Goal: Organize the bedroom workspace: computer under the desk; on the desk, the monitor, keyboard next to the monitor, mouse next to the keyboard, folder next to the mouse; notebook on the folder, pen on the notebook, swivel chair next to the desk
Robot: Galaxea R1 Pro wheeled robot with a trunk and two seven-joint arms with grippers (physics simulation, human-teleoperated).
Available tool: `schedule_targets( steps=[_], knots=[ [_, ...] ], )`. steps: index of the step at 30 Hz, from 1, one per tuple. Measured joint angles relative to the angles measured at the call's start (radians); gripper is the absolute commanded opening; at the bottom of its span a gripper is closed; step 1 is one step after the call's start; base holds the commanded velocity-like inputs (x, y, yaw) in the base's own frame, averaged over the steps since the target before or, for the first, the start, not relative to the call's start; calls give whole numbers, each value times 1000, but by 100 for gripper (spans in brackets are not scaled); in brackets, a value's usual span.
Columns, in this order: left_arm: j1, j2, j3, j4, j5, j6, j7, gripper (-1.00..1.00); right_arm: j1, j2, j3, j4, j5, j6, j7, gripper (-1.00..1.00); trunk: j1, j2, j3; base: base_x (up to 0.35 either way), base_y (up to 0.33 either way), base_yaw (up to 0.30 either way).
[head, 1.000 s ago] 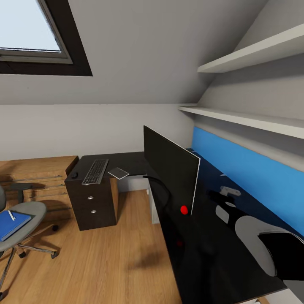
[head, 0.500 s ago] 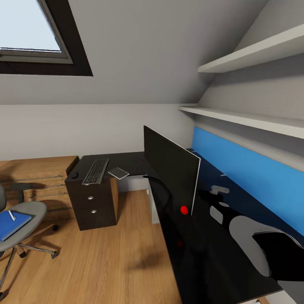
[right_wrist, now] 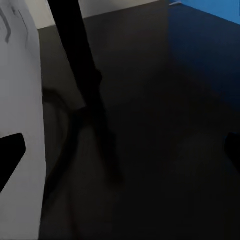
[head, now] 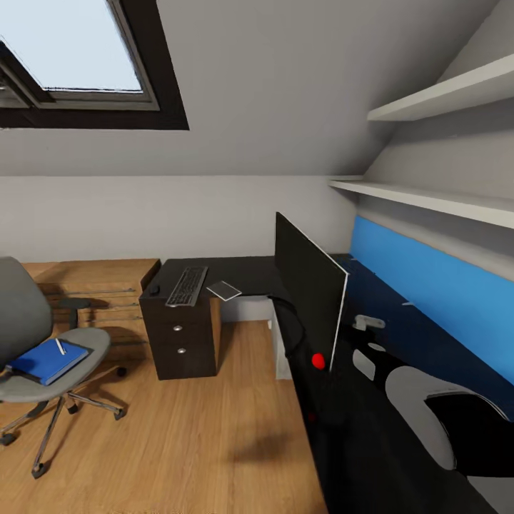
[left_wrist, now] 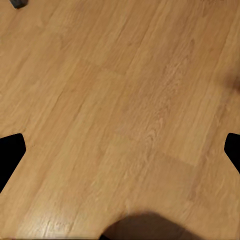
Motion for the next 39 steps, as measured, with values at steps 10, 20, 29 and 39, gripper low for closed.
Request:
schedule_targets(
  steps=[10, 20, 29, 39],
  knots=[
    [0, 0, 0, 0, 0, 0, 0, 100, 5, 0, 0, -1, 1, -1, 1, 100, 0, 0, 0, 0, 0, 272],
    [0, 0, 0, 1, 0, 0, 0, 100, 5, 0, -1, -1, 0, -1, 1, 100, 0, 0, 0, 0, 0, 272],
    [0, -3, 0, 1, 0, 0, -1, 100, 5, 0, -1, -1, -1, -1, 1, 100, 0, 0, 0, 0, 0, 272],
    [0, -3, 0, 2, 0, 0, -2, 100, 5, -1, -1, -2, -1, -1, 1, 100, 0, 0, 0, 0, 0, 258]
  ],
)
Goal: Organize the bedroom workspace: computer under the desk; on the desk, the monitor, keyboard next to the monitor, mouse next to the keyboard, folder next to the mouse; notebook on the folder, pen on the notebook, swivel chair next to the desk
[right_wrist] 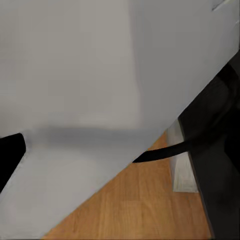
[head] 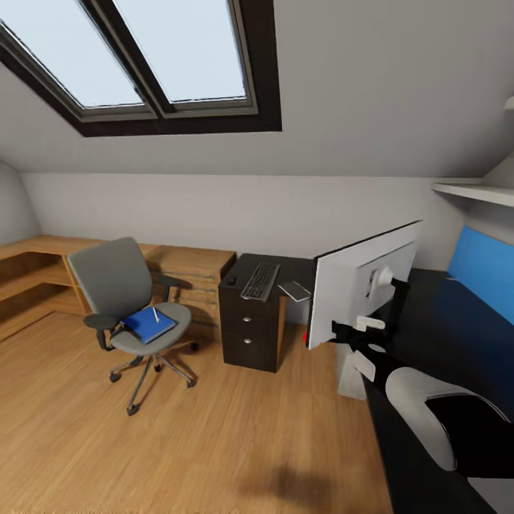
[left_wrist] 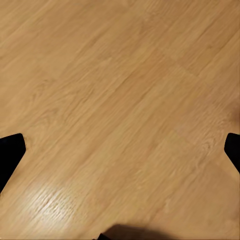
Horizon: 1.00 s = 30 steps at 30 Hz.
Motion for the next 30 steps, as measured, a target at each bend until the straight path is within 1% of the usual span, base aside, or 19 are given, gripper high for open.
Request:
schedule_targets(
  steps=[3, 6, 11, 13, 15, 17, 18, 20, 22, 24, 30],
  knots=[
    [0, 0, 0, 0, 0, 0, 0, 100, 0, 0, 0, 0, 0, 0, 0, 100, 0, 0, 0, 49, 0, 135],
    [0, 0, -1, 1, -1, 0, -1, 100, 0, -1, 2, 0, 1, 0, 1, 100, 0, 0, 0, 165, 0, 19],
    [0, -4, -3, 1, -1, 0, -2, 100, 0, -1, 1, -1, 1, 0, 2, 100, 0, 0, 0, 33, 0, 4],
    [0, -15, -14, -1, -9, -1, -3, 100, 12, -12, 2, 10, 12, -12, -10, 100, 0, 0, 0, 0, 0, 0],
    [0, -22, -25, -1, -9, -1, -3, 100, 23, -14, 3, 15, 22, -21, -21, 100, 0, 0, 0, 0, 0, 0],
    [0, -30, -26, -1, -12, -2, -3, 100, 23, -13, 3, 15, 19, -19, -32, 100, 0, 0, 0, 0, 0, 0],
    [0, -35, -31, -1, -18, -2, -3, 100, 29, -18, 4, 13, 16, -19, -38, 100, 0, 0, 0, 0, 0, 0],
    [0, -38, -37, -1, -29, -2, -2, 100, 34, -29, 5, 12, 16, -19, -49, 100, 0, 0, 0, 0, 0, 0],
    [0, -39, -41, -1, -36, -3, -2, 100, 37, -33, 5, 11, 15, -19, -61, 100, 0, 0, 0, 0, 0, 0],
    [0, -40, -41, -1, -37, -3, -2, 100, 38, -34, 6, 11, 15, -19, -72, 100, 0, 0, 0, 0, 0, 0],
    [0, -40, -42, -1, -38, -3, -2, 100, 38, -35, 6, 9, 15, -20, -74, 100, 0, 0, 0, 0, 0, 0]
  ],
)
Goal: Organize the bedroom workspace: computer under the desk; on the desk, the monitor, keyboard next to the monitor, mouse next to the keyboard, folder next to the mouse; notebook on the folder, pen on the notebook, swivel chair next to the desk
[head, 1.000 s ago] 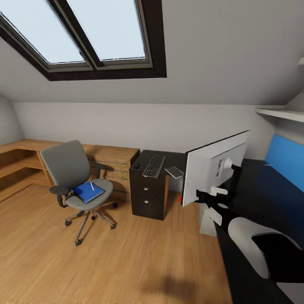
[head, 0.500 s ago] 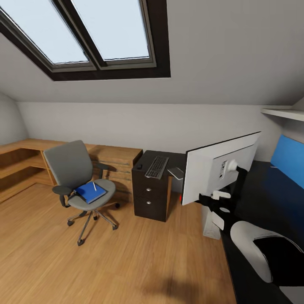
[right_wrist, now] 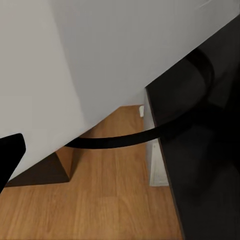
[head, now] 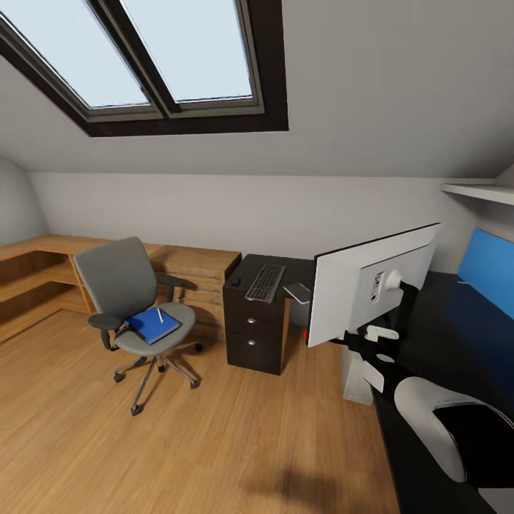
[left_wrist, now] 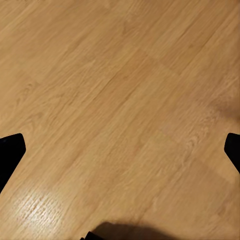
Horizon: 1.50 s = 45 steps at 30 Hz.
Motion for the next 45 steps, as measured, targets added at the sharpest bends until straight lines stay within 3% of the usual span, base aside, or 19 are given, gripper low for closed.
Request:
schedule_targets(
  steps=[11, 16, 29, 35, 40, 45],
  knots=[
    [0, 0, 0, 0, 0, 1, -1, 100, 0, -1, -1, -1, -1, -9, -30, 100, 0, 0, 4, 0, 37, -76],
    [0, 0, 0, 0, 0, 1, -1, 100, 0, -1, -2, -1, -1, -12, -74, 100, 0, 0, 9, 0, 249, -211],
    [0, 0, 0, 0, 0, 0, -1, 100, 0, -6, -3, -1, -2, -14, -83, 100, 0, 0, 23, 73, 289, -233],
    [0, 0, 0, 1, 0, 1, -1, 100, 0, -8, -5, 0, -2, -20, -150, 100, 0, 0, 29, 190, 73, -238],
    [0, 0, -1, 1, 0, 1, -1, 100, 0, -35, -7, 1, -6, -40, -195, 100, 0, 0, 34, 109, 4, -246],
    [0, 0, -1, 1, -1, 1, -1, 100, 0, -46, -7, 2, -7, -40, -197, 100, 0, 0, 38, 105, 47, -222]
  ],
)
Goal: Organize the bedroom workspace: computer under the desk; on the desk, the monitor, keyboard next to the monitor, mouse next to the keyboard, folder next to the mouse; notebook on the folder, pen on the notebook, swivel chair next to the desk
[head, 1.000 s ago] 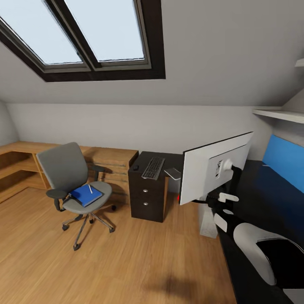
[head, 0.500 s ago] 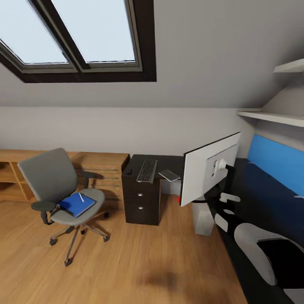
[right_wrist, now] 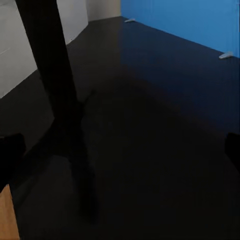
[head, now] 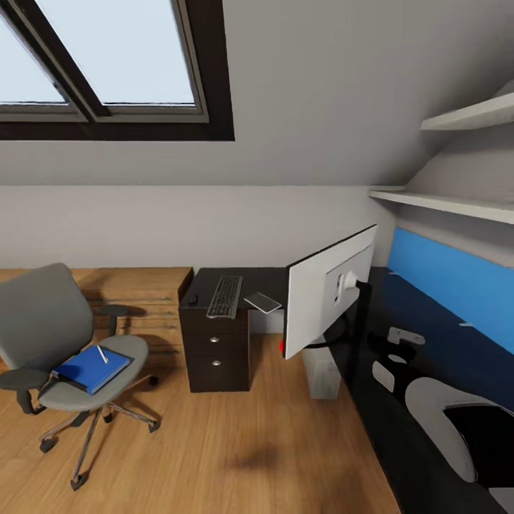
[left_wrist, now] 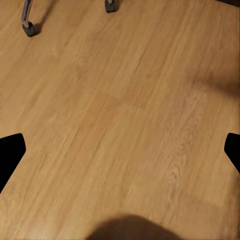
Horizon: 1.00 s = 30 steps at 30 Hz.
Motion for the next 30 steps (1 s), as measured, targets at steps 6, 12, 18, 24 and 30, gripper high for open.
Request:
schedule_targets(
  steps=[6, 12, 18, 24, 30],
  knots=[
    [0, 0, 0, 0, 0, 0, 0, 100, 0, -1, 1, 1, -20, 0, 0, 100, 0, 0, 1, 13, 155, -39],
    [0, 0, 0, 0, 1, 0, 0, 100, 0, 0, 1, 1, -24, -1, 0, 100, 0, 0, 1, 1, 20, -3],
    [0, 0, -1, 0, 0, 0, 0, 100, 0, -1, 1, 1, -24, 0, 1, 100, 0, 0, 1, 152, 0, 0],
    [0, 0, 0, 0, 0, 0, 0, 100, 0, -2, 1, 1, -24, 0, 1, 100, 0, 0, 1, 108, -3, 0],
    [0, 0, -1, 0, -6, -1, 0, 100, 0, -2, 1, 1, -24, -1, 1, 100, 0, 0, 1, 296, 0, 0]
  ],
)
